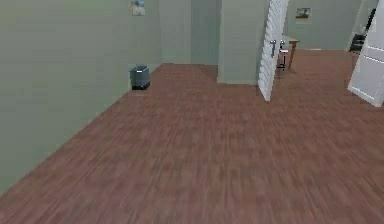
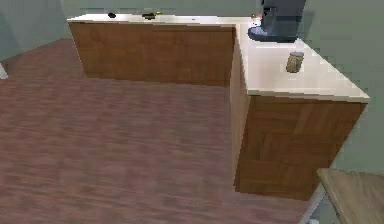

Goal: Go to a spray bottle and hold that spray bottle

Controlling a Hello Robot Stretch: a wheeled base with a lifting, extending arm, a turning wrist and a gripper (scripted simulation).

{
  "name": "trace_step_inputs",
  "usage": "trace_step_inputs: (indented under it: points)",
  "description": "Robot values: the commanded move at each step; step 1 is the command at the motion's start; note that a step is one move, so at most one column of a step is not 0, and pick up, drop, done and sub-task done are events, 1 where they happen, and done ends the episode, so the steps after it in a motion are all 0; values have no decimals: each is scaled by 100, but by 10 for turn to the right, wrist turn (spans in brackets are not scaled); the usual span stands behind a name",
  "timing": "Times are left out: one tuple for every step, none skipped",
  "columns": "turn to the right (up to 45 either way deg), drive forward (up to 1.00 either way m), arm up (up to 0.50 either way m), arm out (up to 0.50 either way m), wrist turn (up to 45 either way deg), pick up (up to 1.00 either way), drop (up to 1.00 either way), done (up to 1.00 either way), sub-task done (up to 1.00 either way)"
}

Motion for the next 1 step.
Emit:
trace_step_inputs:
  points:
    - [0, 15, 0, 0, 0, 0, 0, 0, 0]
